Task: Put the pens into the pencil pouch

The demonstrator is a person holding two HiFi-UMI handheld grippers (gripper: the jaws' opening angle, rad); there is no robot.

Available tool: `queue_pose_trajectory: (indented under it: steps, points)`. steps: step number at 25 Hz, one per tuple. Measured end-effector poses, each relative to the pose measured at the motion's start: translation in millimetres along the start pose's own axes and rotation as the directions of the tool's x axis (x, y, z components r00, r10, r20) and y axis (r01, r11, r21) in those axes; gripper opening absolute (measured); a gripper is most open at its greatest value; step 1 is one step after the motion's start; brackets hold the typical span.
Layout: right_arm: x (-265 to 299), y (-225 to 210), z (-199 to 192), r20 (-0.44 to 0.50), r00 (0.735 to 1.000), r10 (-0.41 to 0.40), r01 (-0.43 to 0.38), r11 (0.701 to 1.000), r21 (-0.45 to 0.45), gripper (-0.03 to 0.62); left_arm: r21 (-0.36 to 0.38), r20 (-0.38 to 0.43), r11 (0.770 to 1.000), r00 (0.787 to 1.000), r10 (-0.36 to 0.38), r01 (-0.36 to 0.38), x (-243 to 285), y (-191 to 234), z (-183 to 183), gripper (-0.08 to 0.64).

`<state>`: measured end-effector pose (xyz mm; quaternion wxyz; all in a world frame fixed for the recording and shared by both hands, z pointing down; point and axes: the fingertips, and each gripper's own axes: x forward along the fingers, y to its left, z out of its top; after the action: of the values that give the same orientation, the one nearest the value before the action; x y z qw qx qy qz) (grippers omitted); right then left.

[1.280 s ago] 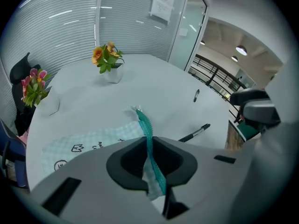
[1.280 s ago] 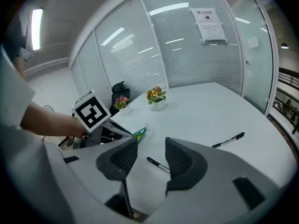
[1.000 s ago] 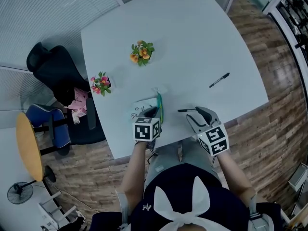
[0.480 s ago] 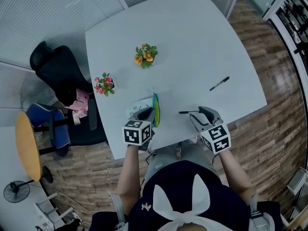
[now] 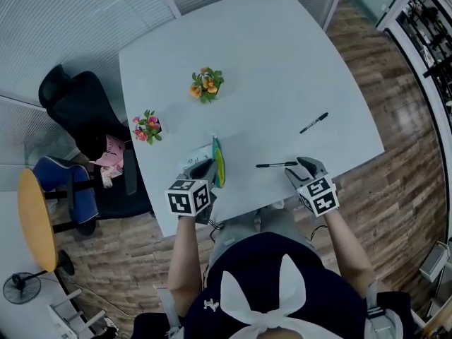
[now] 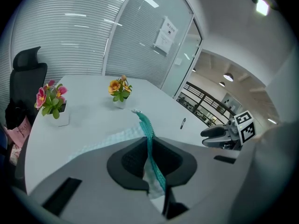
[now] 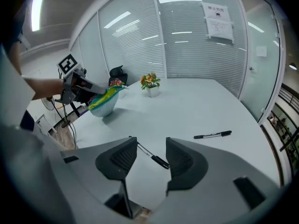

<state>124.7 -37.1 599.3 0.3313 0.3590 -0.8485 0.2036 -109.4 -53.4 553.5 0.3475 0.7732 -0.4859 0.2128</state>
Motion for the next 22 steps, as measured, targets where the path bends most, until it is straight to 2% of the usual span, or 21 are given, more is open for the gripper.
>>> queue_pose_trajectory:
  steps: [9,15,22]
  points:
    - [23.0,-9.4,-30.1,-0.109,0.993,0.04,-0.053,0.991,-0.125,0.194,-0.01,0.009,1.0,1.0,0.011,-0.011,0.2,-4.5,2.0,0.044]
    - [39.1,-14.2,-49.0,-0.216,0.974,0.062,-0.115,0.963,-0.242,0.184,-0.022,0.009,0.999,1.0,0.027,-0.027,-0.3,-4.0,2.2,0.044]
    - [56.0,-19.3,-65.5,-0.3,0.952,0.063,-0.158,0.94,-0.303,0.176,-0.026,0.001,0.999,0.999,0.044,-0.044,0.8,-2.3,0.1,0.044]
